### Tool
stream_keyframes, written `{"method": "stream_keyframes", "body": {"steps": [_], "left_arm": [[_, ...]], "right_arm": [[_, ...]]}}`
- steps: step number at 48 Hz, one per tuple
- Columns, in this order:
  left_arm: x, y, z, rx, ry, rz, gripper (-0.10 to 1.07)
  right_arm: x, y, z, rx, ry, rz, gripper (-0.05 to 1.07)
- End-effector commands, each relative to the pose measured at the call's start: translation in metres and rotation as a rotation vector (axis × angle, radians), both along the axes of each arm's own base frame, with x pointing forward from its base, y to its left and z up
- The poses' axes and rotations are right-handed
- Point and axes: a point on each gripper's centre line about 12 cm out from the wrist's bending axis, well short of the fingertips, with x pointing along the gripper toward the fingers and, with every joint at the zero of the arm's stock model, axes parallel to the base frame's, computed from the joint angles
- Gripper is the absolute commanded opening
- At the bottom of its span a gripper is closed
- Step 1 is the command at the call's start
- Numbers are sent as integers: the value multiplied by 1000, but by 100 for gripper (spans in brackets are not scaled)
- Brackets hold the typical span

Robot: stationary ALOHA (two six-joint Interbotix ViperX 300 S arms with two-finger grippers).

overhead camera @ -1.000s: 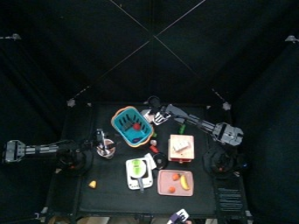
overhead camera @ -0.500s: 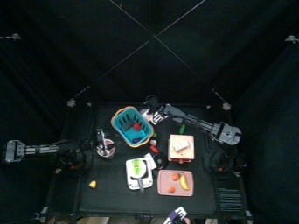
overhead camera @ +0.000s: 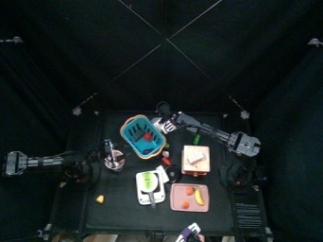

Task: Put pairing knife back in holder

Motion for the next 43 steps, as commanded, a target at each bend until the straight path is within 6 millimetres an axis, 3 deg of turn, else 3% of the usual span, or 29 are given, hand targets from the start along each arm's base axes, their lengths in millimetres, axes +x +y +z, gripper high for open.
{"method": "stream_keyframes", "body": {"steps": [1,15,33,43], "left_arm": [[2,0,6,7,-16,0,82],[1,1,5,6,-13,1,82],[2,1,4,4,-10,1,82],[2,1,5,7,-11,0,82]], "right_arm": [[2,-3,22,-39,-72,-6,71],[-7,3,38,-52,-90,0,71],[-40,23,53,-48,-92,-8,70],[-45,29,34,-21,-77,-3,68]]}}
